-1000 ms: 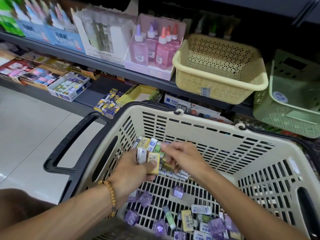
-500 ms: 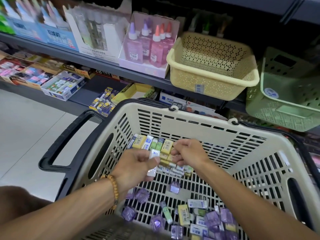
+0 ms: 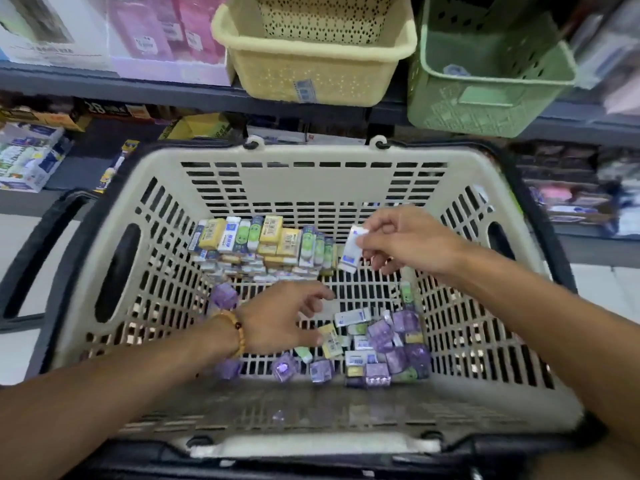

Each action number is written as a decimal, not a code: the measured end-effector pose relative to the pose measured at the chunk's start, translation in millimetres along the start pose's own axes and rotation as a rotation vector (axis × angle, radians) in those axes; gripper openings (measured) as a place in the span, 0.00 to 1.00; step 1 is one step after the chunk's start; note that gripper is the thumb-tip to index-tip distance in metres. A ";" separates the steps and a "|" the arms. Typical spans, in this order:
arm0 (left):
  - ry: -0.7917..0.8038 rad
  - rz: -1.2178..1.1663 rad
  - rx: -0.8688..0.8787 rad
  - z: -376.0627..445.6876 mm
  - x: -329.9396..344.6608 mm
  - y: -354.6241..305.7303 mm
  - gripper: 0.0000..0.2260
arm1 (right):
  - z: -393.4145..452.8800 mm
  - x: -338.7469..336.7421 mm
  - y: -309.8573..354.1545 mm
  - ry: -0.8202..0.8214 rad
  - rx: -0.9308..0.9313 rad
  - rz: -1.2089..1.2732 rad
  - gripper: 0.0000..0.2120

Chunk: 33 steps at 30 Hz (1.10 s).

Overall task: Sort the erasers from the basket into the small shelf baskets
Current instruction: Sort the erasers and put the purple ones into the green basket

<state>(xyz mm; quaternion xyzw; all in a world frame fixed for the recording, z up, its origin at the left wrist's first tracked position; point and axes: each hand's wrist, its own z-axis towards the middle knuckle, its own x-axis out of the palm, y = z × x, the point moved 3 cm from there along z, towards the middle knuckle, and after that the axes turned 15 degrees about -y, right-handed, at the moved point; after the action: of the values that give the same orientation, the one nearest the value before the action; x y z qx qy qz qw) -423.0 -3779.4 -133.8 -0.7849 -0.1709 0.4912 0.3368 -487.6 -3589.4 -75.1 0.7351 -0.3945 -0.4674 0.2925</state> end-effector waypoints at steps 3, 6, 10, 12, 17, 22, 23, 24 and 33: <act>0.162 0.291 0.171 20.4 48.9 -1.9 0.42 | 6.9 -13.1 -1.5 -0.079 -0.036 0.022 0.03; 0.232 0.475 0.254 30.2 85.1 -0.2 0.52 | 12.8 -17.5 5.2 -0.127 -0.106 0.030 0.04; 0.137 0.564 0.257 36.8 101.4 -3.1 0.53 | 14.1 -19.3 9.0 -0.147 -0.163 -0.006 0.05; 0.156 0.414 0.100 41.9 102.8 -8.1 0.52 | 13.6 -17.5 10.8 -0.140 -0.186 -0.012 0.06; 0.250 0.386 0.059 46.8 112.1 -26.3 0.36 | 14.9 -16.2 12.6 -0.151 -0.220 -0.048 0.10; 0.313 0.346 0.012 47.5 117.8 -36.4 0.35 | 18.2 -14.8 12.1 -0.156 -0.227 -0.069 0.11; 0.345 0.365 0.016 46.4 121.4 -37.5 0.34 | 18.7 -14.5 11.3 -0.152 -0.225 -0.078 0.11; 0.372 0.408 0.044 44.7 124.9 -38.2 0.31 | 19.3 -14.2 10.4 -0.150 -0.223 -0.086 0.11; 0.523 0.426 0.079 39.8 125.9 -39.8 0.33 | 24.9 -16.6 6.2 -0.157 -0.208 -0.121 0.10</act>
<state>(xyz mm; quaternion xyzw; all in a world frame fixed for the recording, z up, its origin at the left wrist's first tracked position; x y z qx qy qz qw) -398.0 -3661.2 -200.3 -0.8886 0.1083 0.3389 0.2894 -516.5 -3580.0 -72.4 0.6845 -0.3204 -0.5786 0.3067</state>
